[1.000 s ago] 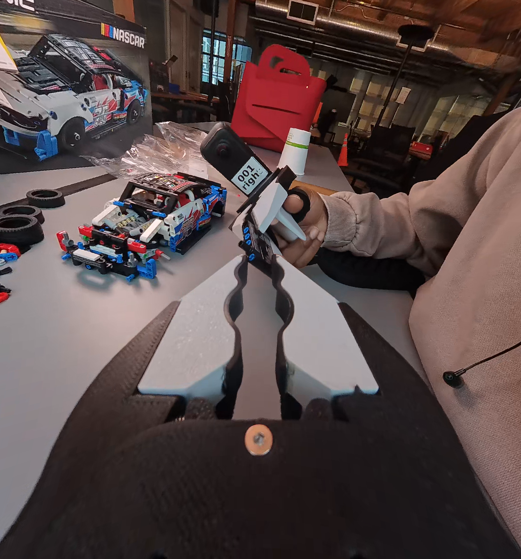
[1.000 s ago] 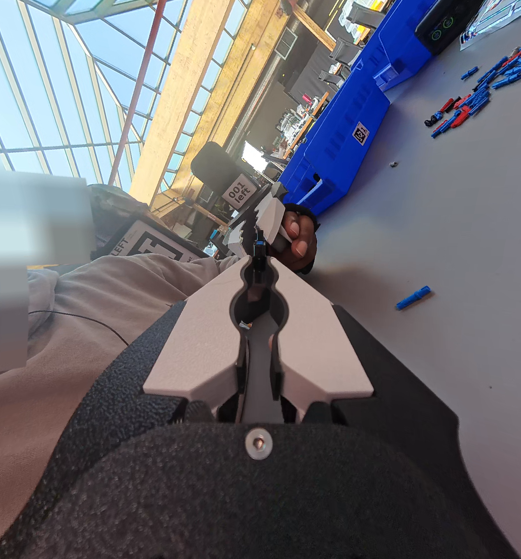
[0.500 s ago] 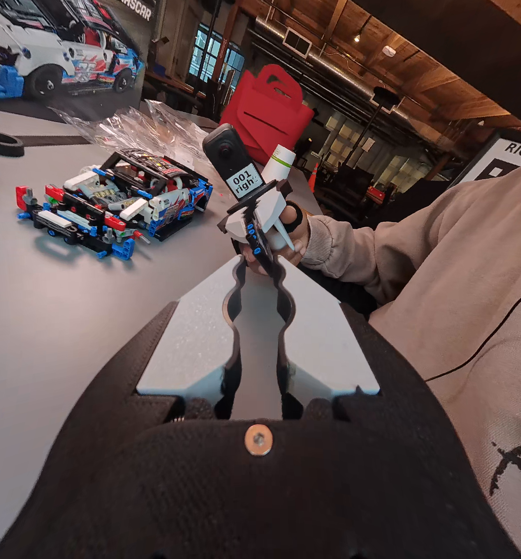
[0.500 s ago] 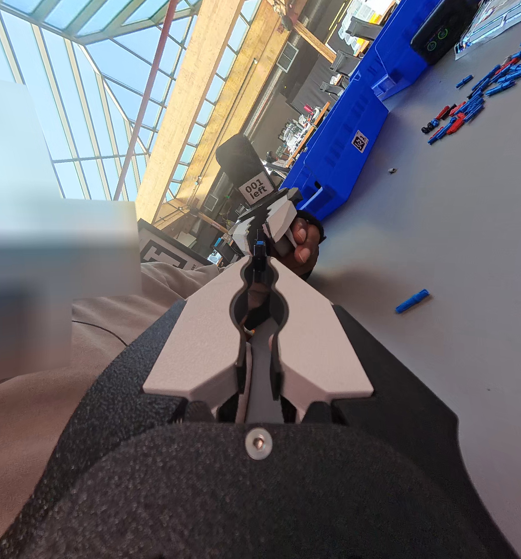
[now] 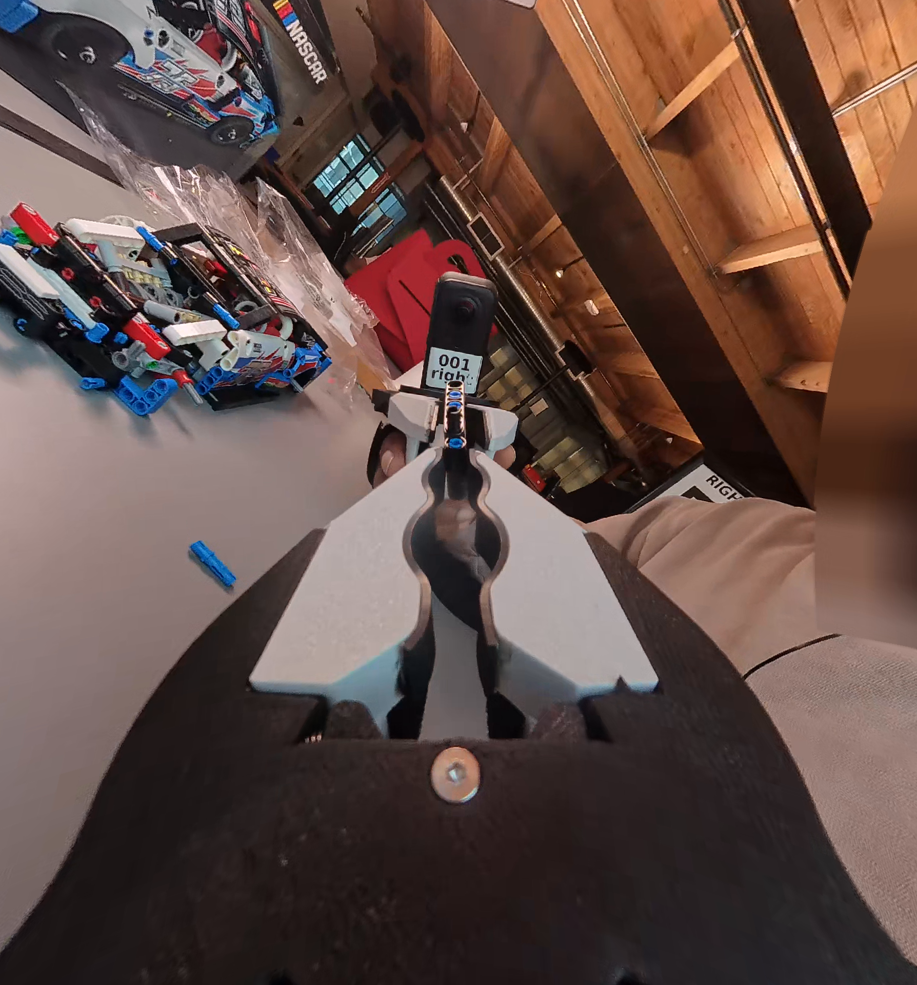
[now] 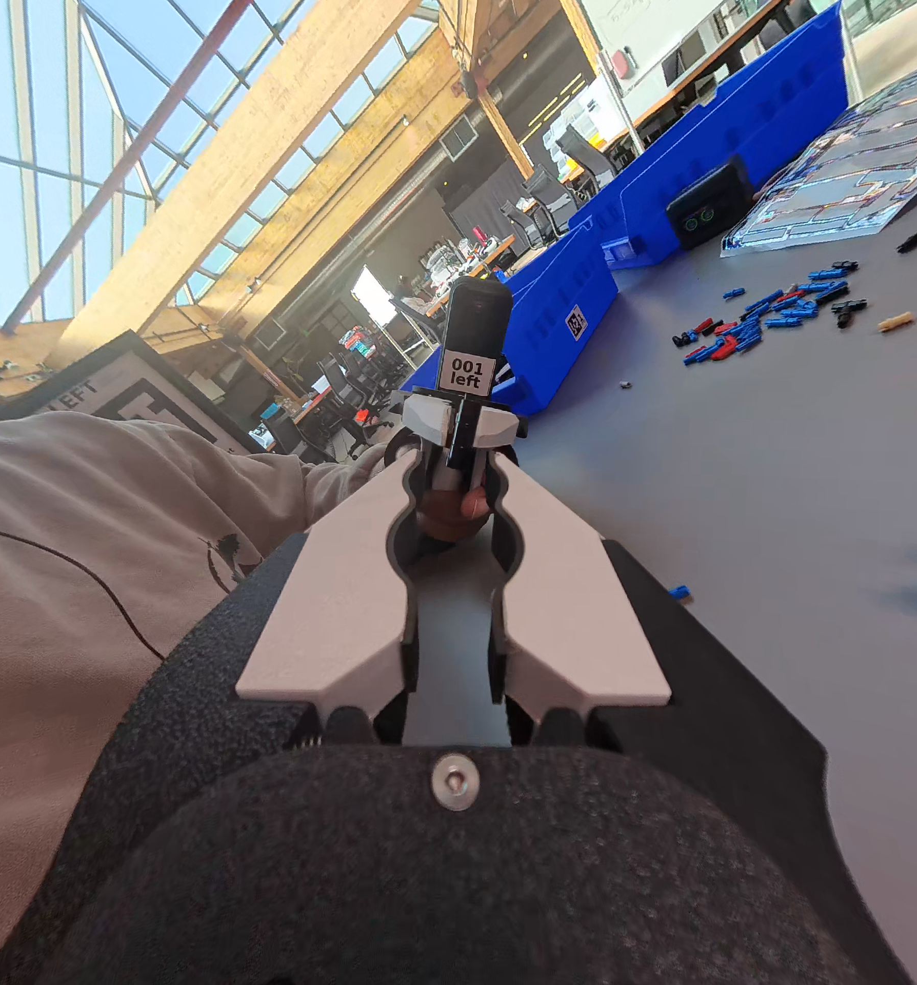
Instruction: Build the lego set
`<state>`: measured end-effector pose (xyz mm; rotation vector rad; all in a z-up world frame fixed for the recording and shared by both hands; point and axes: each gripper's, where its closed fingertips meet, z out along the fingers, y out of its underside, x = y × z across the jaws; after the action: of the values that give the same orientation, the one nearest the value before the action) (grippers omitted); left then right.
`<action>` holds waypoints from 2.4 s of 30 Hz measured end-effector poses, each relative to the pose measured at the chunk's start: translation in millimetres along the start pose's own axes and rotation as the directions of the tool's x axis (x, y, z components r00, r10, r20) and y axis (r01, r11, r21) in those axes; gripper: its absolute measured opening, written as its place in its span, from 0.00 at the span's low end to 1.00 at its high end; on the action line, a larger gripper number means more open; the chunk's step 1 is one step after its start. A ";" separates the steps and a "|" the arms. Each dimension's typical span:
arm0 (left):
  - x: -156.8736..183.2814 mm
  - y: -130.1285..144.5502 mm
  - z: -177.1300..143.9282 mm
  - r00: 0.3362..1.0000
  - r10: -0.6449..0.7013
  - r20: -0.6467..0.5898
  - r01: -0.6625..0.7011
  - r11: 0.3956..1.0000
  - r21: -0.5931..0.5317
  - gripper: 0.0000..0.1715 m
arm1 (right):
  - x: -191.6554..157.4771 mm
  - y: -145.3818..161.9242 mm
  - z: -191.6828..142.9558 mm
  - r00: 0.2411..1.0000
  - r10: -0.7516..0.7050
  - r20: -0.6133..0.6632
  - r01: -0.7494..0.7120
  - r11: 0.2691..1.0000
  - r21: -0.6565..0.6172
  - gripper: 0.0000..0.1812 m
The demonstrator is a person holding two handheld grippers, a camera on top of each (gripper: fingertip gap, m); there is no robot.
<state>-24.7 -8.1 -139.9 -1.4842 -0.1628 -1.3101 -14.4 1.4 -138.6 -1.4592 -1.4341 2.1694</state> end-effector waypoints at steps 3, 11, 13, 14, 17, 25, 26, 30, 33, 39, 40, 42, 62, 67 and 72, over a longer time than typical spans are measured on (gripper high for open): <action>4.5 0.3 1.3 1.000 0.024 -0.008 -0.024 1.000 -0.001 0.03 | -4.3 -1.5 3.7 1.000 -0.001 0.005 0.001 1.000 0.022 0.03; 9.8 6.0 -1.6 0.988 0.157 0.010 -0.155 0.983 -0.102 0.10 | -6.1 7.6 3.8 0.975 0.207 0.074 -0.205 0.978 -0.035 0.02; 6.4 10.5 -0.5 0.994 0.107 0.014 -0.104 0.987 -0.122 0.06 | -5.0 14.2 6.3 0.977 0.204 0.060 -0.200 0.978 -0.065 0.02; 3.5 12.7 -0.1 0.996 0.091 0.026 -0.087 0.988 -0.128 0.04 | -6.3 15.8 7.6 0.979 0.197 0.060 -0.192 0.979 -0.074 0.02; -3.7 12.3 0.1 0.998 -0.022 0.052 0.028 0.994 -0.109 0.03 | -0.2 16.1 7.6 0.993 0.114 0.005 -0.113 0.991 -0.074 0.02; -30.2 8.9 -6.8 0.935 -0.342 0.093 0.344 0.939 -0.006 0.03 | 5.1 5.7 -4.6 0.314 -0.934 -0.169 0.859 0.356 -0.369 0.18; -30.4 9.3 -6.5 0.930 -0.356 0.092 0.358 0.934 -0.004 0.03 | 7.6 10.7 -3.0 0.114 -0.986 -0.122 0.884 0.157 -0.440 0.18; -27.4 13.2 -2.4 0.914 -0.397 0.087 0.399 0.917 -0.001 0.03 | 22.6 23.0 8.6 -0.288 -0.958 0.011 0.789 -0.244 -0.564 0.12; -23.8 7.8 -4.0 0.913 -0.400 0.075 0.400 0.916 0.022 0.04 | 21.4 16.3 12.0 -0.367 -0.930 0.008 0.765 -0.306 -0.566 0.05; -6.2 -6.4 -11.4 0.991 0.087 0.105 -0.077 0.993 -0.094 0.30 | 12.0 13.7 10.0 0.281 -0.946 -0.160 0.839 0.323 -0.438 0.02; 0.7 -3.0 -11.4 0.971 0.224 0.087 -0.209 0.966 -0.155 0.31 | 8.9 12.7 9.2 0.416 -0.893 -0.174 0.799 0.450 -0.399 0.02; 8.4 6.1 -10.1 0.892 0.448 0.065 -0.421 0.873 -0.248 0.30 | -0.3 14.1 9.6 0.647 -0.746 -0.158 0.682 0.658 -0.318 0.02; 22.2 37.0 -2.7 0.876 0.481 -0.039 -0.462 0.812 -0.356 0.03 | -29.0 29.8 12.9 0.924 -0.380 0.047 0.381 0.902 -0.203 0.03; 16.9 35.6 -5.3 0.917 0.397 -0.027 -0.379 0.851 -0.364 0.04 | -23.2 29.2 15.1 0.972 -0.226 0.061 0.233 0.953 -0.193 0.03; 17.1 38.1 -3.9 0.936 0.351 -0.038 -0.339 0.865 -0.370 0.04 | -22.3 32.7 11.9 0.979 -0.178 0.101 0.196 0.956 -0.216 0.02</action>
<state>5.7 -35.0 -150.7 -1.7564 0.3412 -1.0592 -0.8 -36.2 -149.1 -1.2509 -1.8173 2.0255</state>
